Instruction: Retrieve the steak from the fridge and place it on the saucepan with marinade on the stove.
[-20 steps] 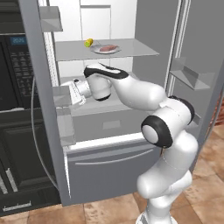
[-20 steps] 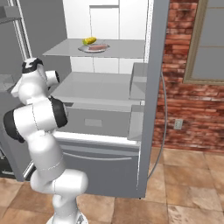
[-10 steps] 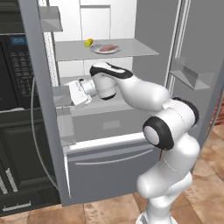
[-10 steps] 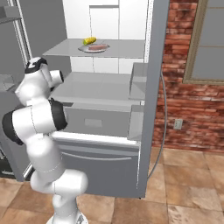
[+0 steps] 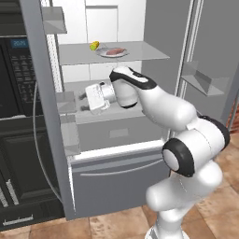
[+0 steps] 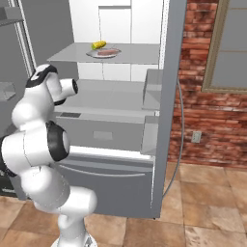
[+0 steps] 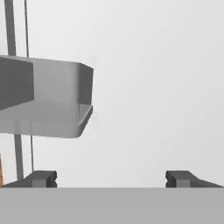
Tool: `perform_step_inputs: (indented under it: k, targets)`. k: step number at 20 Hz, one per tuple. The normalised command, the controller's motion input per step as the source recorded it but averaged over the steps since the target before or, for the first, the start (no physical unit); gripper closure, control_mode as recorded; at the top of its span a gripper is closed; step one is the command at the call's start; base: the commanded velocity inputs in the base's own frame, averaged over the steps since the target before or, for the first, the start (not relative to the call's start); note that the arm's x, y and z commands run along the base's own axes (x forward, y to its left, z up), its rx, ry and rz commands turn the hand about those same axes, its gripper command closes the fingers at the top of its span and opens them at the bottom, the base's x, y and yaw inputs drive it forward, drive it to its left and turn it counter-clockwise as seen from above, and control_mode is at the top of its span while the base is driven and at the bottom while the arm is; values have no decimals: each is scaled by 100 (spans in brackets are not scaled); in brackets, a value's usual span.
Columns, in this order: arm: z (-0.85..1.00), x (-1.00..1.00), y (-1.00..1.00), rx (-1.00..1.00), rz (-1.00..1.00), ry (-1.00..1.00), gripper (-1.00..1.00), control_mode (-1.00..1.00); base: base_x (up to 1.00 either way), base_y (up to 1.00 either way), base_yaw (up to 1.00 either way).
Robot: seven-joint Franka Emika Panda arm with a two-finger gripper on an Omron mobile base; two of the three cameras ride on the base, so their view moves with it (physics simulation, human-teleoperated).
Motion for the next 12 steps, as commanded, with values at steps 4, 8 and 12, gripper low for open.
perform_step_inputs:
  k: [4, 8, 12]
  targets:
    - [27, -15, -20, -3, -26, 9, -100, -100, 0, 0, 0]
    - [27, -24, -27, -1, -30, 12, -100, -100, 0, 0, 0]
    - [35, -34, -36, 0, -23, 17, -100, -100, 0, 0, 0]
